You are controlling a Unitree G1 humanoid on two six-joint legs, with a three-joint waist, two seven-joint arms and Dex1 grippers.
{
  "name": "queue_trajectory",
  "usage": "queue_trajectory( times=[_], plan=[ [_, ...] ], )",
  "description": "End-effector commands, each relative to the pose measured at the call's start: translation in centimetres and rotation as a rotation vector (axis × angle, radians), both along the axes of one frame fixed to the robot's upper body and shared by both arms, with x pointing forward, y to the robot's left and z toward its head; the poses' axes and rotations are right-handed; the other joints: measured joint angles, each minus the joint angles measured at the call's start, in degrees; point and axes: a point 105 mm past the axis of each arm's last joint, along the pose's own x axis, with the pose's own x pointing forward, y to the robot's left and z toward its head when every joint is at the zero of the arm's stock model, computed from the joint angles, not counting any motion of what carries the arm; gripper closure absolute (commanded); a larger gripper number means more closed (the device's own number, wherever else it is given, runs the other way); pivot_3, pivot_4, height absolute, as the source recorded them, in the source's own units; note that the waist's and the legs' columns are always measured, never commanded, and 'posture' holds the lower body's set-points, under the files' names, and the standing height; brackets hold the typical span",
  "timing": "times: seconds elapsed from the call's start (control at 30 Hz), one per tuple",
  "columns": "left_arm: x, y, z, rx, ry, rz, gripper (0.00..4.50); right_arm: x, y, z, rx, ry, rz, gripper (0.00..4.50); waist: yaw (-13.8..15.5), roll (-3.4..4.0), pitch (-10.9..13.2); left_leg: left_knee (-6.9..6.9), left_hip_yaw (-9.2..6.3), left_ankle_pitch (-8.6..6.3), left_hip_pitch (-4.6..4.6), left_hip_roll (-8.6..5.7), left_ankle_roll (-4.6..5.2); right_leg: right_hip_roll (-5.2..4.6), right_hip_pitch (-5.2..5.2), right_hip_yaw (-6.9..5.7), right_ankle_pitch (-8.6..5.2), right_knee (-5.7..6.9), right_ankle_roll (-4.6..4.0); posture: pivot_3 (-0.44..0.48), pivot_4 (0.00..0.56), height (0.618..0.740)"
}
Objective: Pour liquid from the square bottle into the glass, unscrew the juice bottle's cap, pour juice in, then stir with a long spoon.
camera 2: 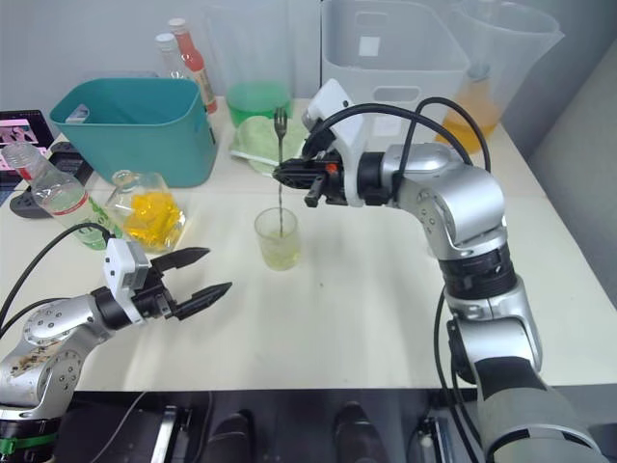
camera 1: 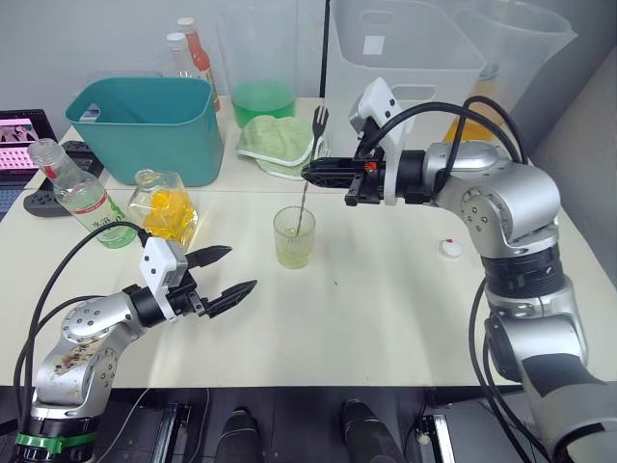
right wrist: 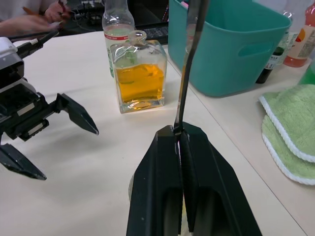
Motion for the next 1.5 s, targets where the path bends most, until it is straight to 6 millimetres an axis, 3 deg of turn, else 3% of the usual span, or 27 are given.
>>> queue_trajectory(
  times=[0.03,0.2,0.33,0.47,0.73,1.03,1.23,1.5],
  plan=[
    [-0.1,-0.2,0.8,0.005,-0.047,-0.008,0.06,-0.7,0.5,0.9,-0.006,-0.046,0.033,4.50,0.03,0.00,0.00,0.00,0.00,0.00,0.00,0.00,0.00,0.00,0.00,0.00,0.00,0.00,0.00,0.000,0.150,0.732],
    [-0.1,-0.3,0.8,0.003,-0.049,-0.005,0.06,-1.0,1.4,2.6,0.116,-0.091,0.066,4.50,0.03,0.00,0.00,0.01,0.00,0.00,0.00,0.00,0.00,0.00,0.00,0.00,0.00,0.00,0.00,0.000,0.150,0.732],
    [0.0,-0.5,0.7,0.011,-0.052,-0.004,0.06,-0.1,0.9,1.0,0.017,-0.109,0.021,4.50,0.15,0.00,0.00,-0.01,0.00,0.00,0.00,0.00,0.00,0.00,0.00,0.00,0.00,0.00,0.00,0.000,0.150,0.732],
    [0.0,-0.6,0.7,0.011,-0.055,-0.006,0.06,0.0,0.1,0.7,-0.023,-0.091,0.007,4.50,0.48,0.00,0.00,0.02,0.00,0.00,-0.01,-0.01,-0.01,0.00,0.01,0.00,0.00,-0.01,0.00,0.000,0.150,0.732],
    [0.1,-0.7,0.7,0.011,-0.056,-0.008,0.06,-1.7,-0.4,0.1,-0.041,0.024,0.093,4.50,0.34,0.00,0.00,0.02,0.00,0.00,0.00,0.00,0.00,0.00,0.01,0.00,0.00,0.00,0.00,0.000,0.150,0.732],
    [0.1,-0.6,0.6,0.011,-0.058,-0.008,0.06,-2.7,0.3,2.1,0.103,0.061,0.132,4.50,0.07,0.00,0.00,0.00,-0.01,0.00,0.00,0.00,0.00,0.00,0.01,-0.01,0.00,0.00,0.00,0.000,0.150,0.732],
    [0.2,-0.6,0.6,0.013,-0.061,-0.011,0.06,-2.7,-0.6,0.7,-0.046,0.055,0.136,4.50,0.10,0.00,0.00,0.00,-0.01,0.00,0.00,0.00,0.00,0.00,0.01,0.00,0.00,-0.01,0.00,0.000,0.150,0.732],
    [0.2,-0.7,0.5,0.014,-0.062,-0.012,0.06,-1.5,-1.1,2.0,0.009,-0.002,0.069,4.50,0.10,0.00,0.00,0.00,-0.01,0.00,0.00,0.00,0.00,0.00,0.00,0.00,-0.01,0.00,0.00,0.000,0.150,0.732]
  ],
)
